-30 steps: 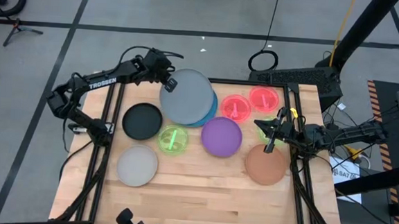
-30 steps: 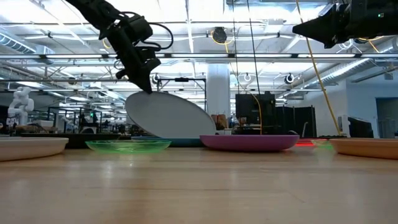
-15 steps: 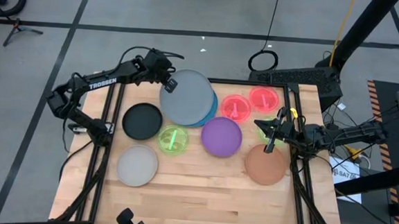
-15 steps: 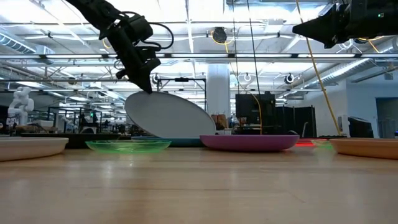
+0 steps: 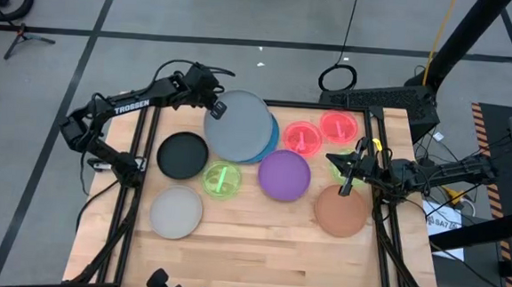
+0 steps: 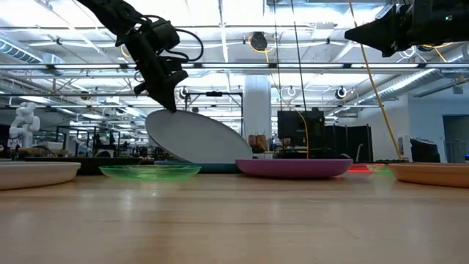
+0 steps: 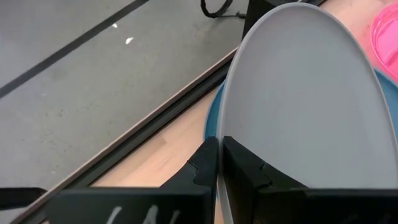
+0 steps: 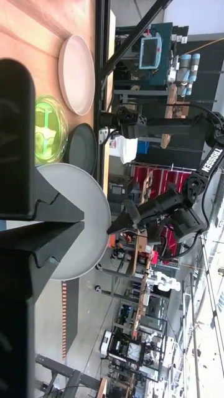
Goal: Stack plastic plates
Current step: Stack the gray plate on top of the blue plate
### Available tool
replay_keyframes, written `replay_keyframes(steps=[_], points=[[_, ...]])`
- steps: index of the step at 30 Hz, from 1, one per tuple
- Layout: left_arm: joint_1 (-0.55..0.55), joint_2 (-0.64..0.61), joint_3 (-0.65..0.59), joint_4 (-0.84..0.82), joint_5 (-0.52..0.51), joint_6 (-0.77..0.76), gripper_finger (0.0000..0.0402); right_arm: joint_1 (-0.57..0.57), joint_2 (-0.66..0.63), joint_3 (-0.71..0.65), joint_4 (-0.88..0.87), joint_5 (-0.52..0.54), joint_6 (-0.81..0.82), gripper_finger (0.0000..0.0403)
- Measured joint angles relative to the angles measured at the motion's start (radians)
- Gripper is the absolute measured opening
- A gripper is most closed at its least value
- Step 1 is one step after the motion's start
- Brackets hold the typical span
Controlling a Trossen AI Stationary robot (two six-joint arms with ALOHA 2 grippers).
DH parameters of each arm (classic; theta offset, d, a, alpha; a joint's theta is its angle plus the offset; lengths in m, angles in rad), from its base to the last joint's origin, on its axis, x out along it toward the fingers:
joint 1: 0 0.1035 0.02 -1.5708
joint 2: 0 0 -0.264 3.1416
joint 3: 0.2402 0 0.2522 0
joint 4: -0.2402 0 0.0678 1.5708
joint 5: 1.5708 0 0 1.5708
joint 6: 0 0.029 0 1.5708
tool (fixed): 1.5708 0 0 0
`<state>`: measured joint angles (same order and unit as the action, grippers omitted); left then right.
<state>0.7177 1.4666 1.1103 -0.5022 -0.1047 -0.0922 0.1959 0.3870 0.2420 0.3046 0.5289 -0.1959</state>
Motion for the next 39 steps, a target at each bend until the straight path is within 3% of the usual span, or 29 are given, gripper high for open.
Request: replay_keyframes(steps=[16,24,28,35,39], points=[[0.002,0.0,0.0,0.0,0.007,-0.022,0.0029,0.0,0.001,0.0,-0.035,0.0,0.045,0.0],[0.015,0.0,0.0,-0.003,0.018,-0.004,0.0125,-0.001,0.0,0.0,0.016,0.052,-0.007,0.0],[-0.002,-0.001,0.0,0.009,0.023,0.004,0.0155,-0.001,0.0,0.0,0.078,0.051,-0.036,0.0],[-0.152,-0.001,0.0,0.005,0.121,0.065,0.0161,-0.001,0.002,0.086,0.113,0.045,-0.035,0.0],[-0.286,-0.001,0.0,0.005,0.121,0.099,0.0161,0.002,0.038,0.133,0.11,-0.053,0.032,0.0]])
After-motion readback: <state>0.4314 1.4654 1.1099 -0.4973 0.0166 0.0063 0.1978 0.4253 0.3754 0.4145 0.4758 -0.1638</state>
